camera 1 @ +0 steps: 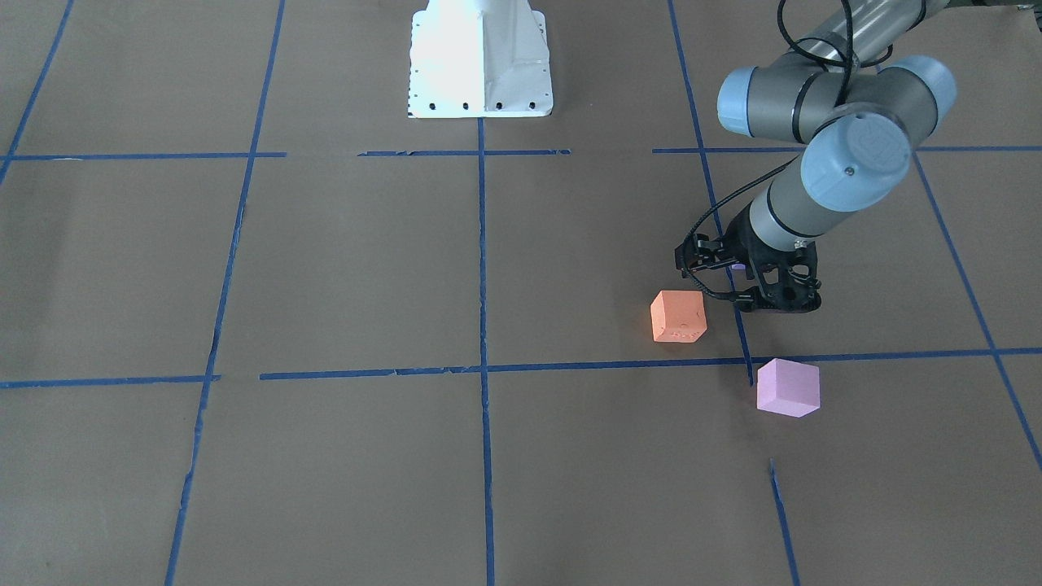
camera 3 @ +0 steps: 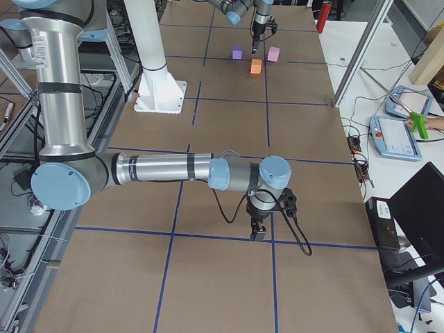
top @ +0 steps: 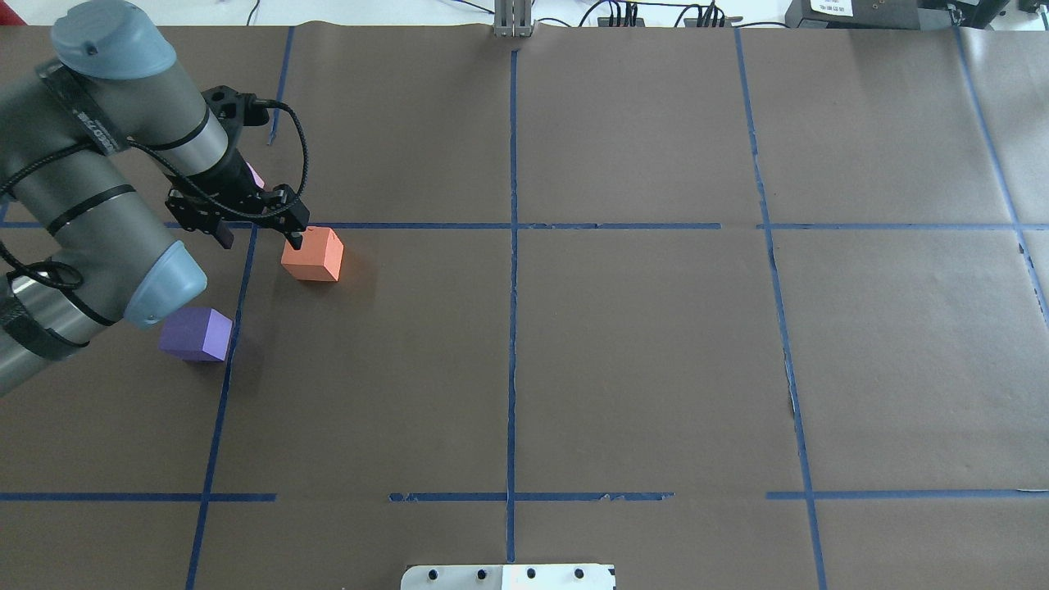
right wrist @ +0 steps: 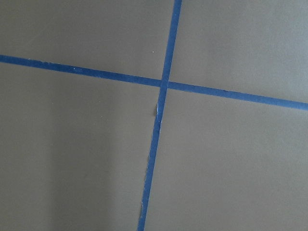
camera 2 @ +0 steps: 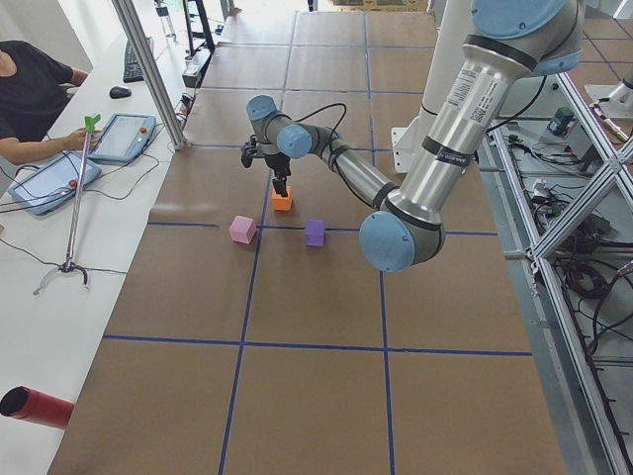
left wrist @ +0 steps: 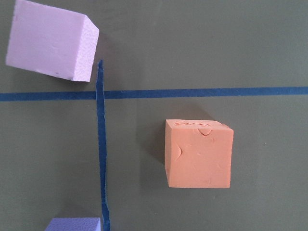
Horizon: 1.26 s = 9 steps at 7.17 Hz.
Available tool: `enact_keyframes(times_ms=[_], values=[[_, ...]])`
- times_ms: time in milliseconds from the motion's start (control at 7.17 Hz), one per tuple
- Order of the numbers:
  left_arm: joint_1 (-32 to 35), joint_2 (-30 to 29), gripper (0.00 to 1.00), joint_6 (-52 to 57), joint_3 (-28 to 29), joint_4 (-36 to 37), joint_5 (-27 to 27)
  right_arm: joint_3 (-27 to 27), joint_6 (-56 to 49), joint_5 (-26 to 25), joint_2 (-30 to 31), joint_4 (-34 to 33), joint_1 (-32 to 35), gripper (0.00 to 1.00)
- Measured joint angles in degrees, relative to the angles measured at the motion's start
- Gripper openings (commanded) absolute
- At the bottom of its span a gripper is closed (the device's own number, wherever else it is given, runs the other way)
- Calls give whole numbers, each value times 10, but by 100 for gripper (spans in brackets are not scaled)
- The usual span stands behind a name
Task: Arrange blocks in a line
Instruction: 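Move the left gripper down over the orange cube and close on it, then lift the orange cube with the left gripper and carry it toward the robot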
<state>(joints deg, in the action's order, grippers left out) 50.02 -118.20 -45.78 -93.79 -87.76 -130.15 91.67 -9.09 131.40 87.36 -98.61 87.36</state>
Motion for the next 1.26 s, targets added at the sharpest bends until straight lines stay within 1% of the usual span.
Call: enact_keyframes(times_ms=[140,419,837,1256], values=[[-11,-14,100,-8,28,-20,8,0,0,0,0,0,0,100],[-24,-33,100,-19,62,-44,22,0,0,0,0,0,0,100],[-27,-45,100,-20,92,-66,46,1,0,0,0,0,0,100],[-30,-45,100,-21,109,-87,51,1,0,0,0,0,0,100]])
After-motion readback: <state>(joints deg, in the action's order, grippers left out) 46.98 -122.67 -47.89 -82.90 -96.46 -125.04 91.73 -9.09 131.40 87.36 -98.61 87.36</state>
